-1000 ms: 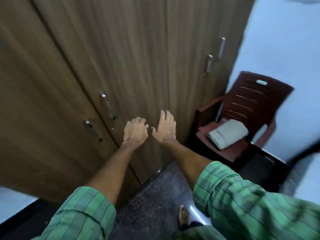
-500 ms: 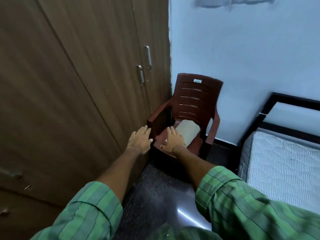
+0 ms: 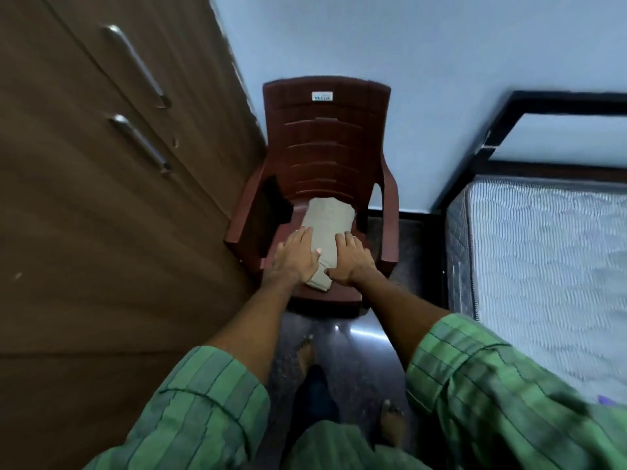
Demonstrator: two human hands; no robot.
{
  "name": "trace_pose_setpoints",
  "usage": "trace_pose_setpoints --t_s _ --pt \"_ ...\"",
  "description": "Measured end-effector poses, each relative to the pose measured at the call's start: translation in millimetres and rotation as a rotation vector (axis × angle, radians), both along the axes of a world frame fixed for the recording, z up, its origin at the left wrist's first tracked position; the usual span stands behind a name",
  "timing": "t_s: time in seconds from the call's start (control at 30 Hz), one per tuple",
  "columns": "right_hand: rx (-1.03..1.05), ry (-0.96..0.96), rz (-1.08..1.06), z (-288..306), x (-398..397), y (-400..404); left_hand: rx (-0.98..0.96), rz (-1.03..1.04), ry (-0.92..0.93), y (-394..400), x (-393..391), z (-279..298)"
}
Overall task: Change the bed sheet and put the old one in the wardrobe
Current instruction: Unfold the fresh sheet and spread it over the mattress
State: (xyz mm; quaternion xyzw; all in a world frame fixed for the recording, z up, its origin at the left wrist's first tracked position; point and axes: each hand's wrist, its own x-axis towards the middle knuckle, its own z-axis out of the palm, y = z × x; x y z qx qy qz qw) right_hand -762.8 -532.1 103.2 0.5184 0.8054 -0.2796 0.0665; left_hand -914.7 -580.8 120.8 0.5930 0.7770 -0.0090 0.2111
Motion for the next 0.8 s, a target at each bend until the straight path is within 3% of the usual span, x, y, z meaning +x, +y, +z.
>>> trace_pose_setpoints --t_s 0.1,0.27,0.57,0.7,0.8 --pt "-0.188 0.057 -0.207 -37 -19 36 -0.075 0.061 -0.111 42 -24 -39" --pt "-0.558 0.317 -0.760 -113 -52 92 -0.188 -0.043 -0.238 111 -60 -134" --pt "-0.607 0.478 -1.155 -291 -119 148 -0.313 -0.020 -0.289 171 -116 -326" --pt "-0.655 0.570 -1.406 -339 -127 142 -0.297 0.061 -0.417 165 -129 -361" --pt "-0.802 0.689 -1.407 -329 -132 146 -0.266 0.295 -0.602 175 -141 -362"
